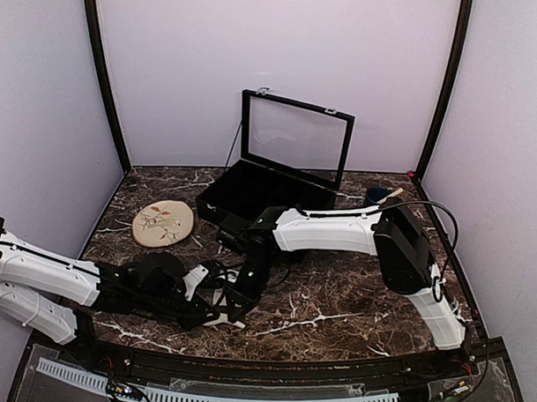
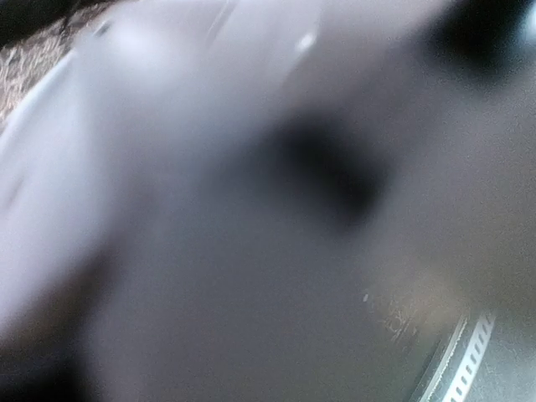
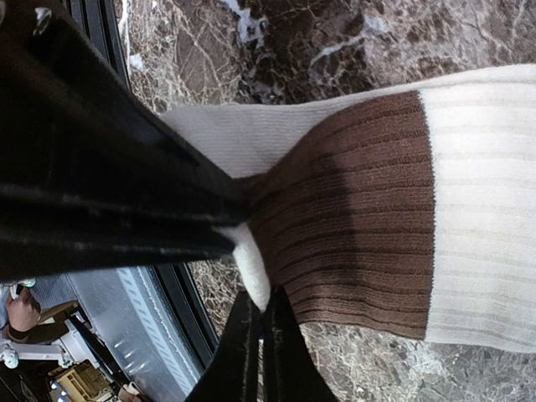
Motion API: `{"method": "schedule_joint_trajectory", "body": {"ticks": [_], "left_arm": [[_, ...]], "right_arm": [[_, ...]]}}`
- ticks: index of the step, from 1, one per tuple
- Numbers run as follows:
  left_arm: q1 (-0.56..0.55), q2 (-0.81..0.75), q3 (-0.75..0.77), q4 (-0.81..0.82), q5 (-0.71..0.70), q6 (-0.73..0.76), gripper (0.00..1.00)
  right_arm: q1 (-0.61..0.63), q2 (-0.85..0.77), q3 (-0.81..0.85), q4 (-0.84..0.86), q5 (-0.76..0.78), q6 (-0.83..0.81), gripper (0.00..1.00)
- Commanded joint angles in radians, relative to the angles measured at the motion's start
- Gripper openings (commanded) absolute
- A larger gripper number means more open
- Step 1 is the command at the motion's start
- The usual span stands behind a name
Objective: Roll the socks
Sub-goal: Roll the sock at the center of the board.
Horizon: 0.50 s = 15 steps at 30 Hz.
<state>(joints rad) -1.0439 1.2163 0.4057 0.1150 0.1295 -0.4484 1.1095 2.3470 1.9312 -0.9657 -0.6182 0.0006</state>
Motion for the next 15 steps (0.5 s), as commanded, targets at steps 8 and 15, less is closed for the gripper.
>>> {"method": "schedule_joint_trajectory", "body": {"ticks": [8,15], "left_arm": [[-0.005,-0.046,-0.056,-0.017,-0.027,-0.047,0.00],[-0.005,-0.058,-0.063,-0.012,-0.051,-0.065,0.00]], "right_arm": [[-0.040,-0.028,-0.061,0.078,-0.050,0.030,0.12],[-0.050,-0.042,-0.093,0.126,-0.057,0.058,0.19]]}}
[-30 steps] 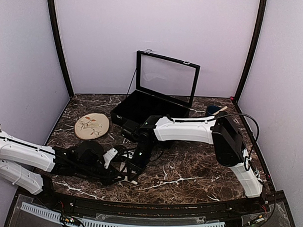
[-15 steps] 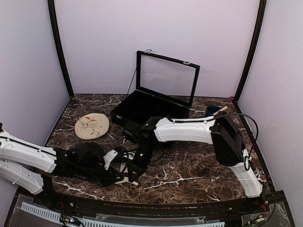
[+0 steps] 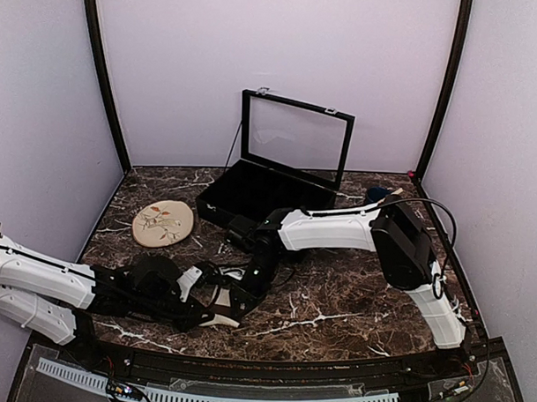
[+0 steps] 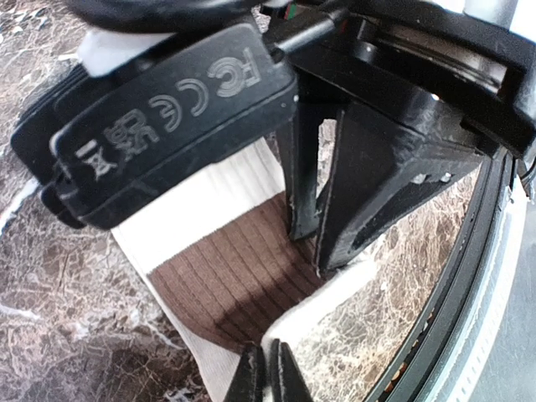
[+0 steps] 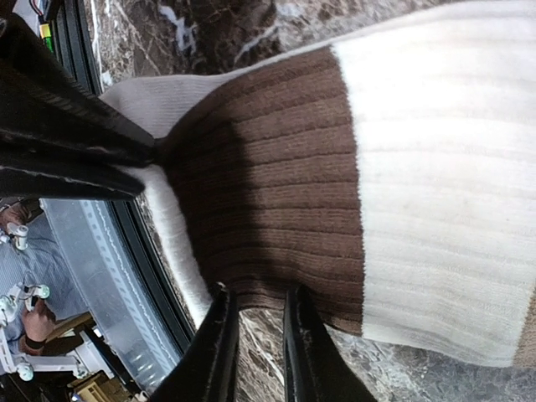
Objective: Roll the socks
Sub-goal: Roll the sock at the center of the board.
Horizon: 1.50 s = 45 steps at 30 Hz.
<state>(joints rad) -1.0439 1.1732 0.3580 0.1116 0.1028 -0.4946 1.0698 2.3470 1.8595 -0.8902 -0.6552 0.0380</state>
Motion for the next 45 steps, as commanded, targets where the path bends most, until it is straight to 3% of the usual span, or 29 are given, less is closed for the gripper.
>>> {"method": "schedule_joint_trajectory", "body": {"ticks": [1,24,34,45], "left_arm": [[-0.005,-0.012,-0.014,-0.008,-0.022,-0.022,0.00],[0.016,0.087,0.040,-0.040,0.016,-0.068,0.00],[0.078,0.132,0.088,-0.082,0.084,-0.066,0.00],[0.140,0.197,0.123,-0.111,0.201,-0.033,0.00]], "right_arm": [[-0.013,-0.049,-0.032,0.065,-0.019,0.027,0.20],[-0.057,-0.283,-0.344,0.360,0.095,0.145,0.30],[-0.005,-0.446,-0.533,0.461,0.320,0.111,0.31],[0.190,-0.478,-0.566,0.515,0.685,0.000,0.32]]}}
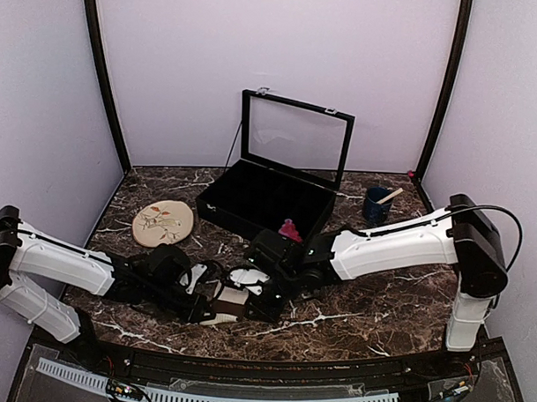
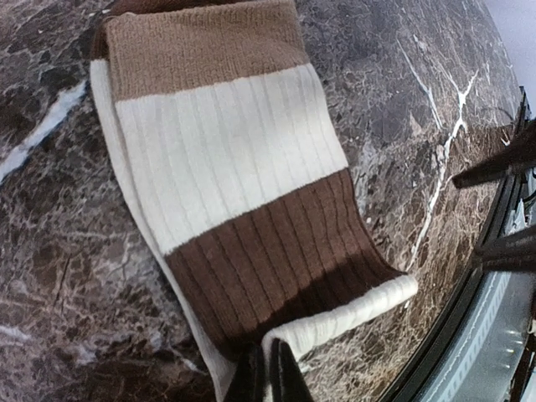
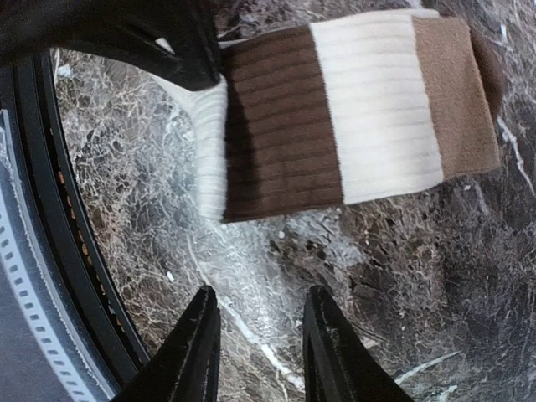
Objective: Roll the socks
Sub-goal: Roll the sock at the center of the board.
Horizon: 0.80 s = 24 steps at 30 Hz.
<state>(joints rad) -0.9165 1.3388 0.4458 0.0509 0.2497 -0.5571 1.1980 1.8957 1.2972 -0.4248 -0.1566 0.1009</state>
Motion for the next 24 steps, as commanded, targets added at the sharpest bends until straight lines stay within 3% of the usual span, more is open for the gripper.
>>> {"method": "schedule_joint_trajectory", "body": {"ticks": [1,12,24], "left_arm": [[0.015,0.043,0.044,-0.058,0.061,0.036,0.00],[0.037,0.107,0.077,-0.090,0.120,0.082,0.00],[0.068,0.165,0.088,-0.115,0.157,0.091,0.00]], "right_arm": [[0.076,-0.025,-0.001,0.055,0.221,-0.074,0.32],[0.178,0.019,0.045,0.107,0.420,-0.204,0.34],[0.213,0.083,0.097,0.120,0.373,-0.268,0.33]]}}
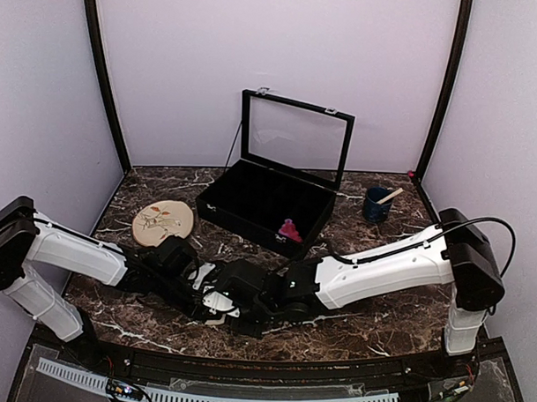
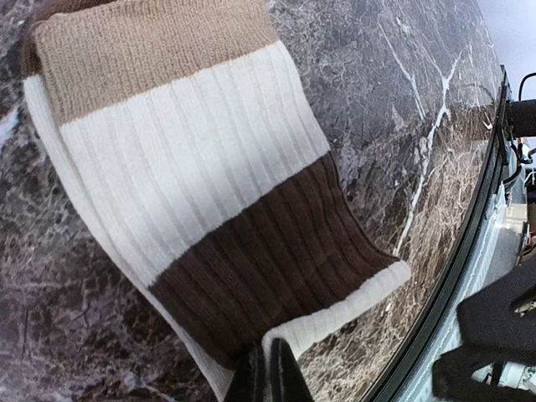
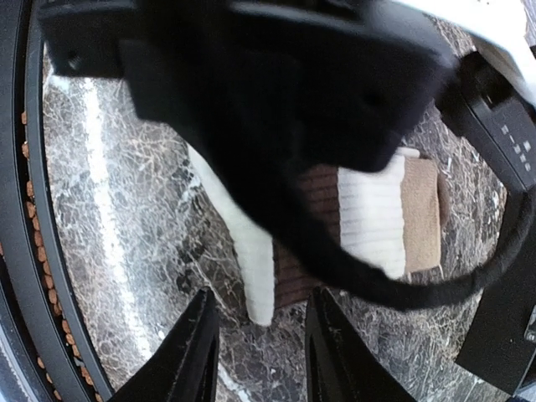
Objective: Roll the socks
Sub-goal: Roll the sock at the center of the board.
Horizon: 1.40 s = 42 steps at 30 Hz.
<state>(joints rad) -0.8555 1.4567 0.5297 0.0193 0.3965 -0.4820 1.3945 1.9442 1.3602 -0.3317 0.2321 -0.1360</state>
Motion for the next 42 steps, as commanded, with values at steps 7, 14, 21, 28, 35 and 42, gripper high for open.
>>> {"method": "schedule_joint_trajectory", "body": {"ticks": [7,14,21,28,35,42], "left_arm": [[0.015,0.091,0.022,-0.095,0.040,0.021,0.00],[0.032,0.105,0.028,-0.108,0.052,0.028,0.00],[0.041,0.124,0.038,-0.114,0.066,0.024,0.00],[0.045,0.134,0.042,-0.120,0.070,0.016,0.00],[0.050,0.141,0.050,-0.134,0.068,0.015,0.00],[0.053,0.146,0.055,-0.140,0.071,0.005,0.00]], "right_arm": [[0.020,0.076,0.057,0.012,-0.029,-0.059,0.33],[0.017,0.095,0.050,0.015,-0.028,-0.080,0.33],[0.010,0.104,0.034,0.012,-0.066,-0.081,0.32],[-0.002,0.111,0.008,0.027,-0.091,-0.070,0.31],[-0.024,0.110,-0.022,0.043,-0.108,-0.060,0.31],[-0.048,0.102,-0.056,0.059,-0.113,-0.054,0.30]]}}
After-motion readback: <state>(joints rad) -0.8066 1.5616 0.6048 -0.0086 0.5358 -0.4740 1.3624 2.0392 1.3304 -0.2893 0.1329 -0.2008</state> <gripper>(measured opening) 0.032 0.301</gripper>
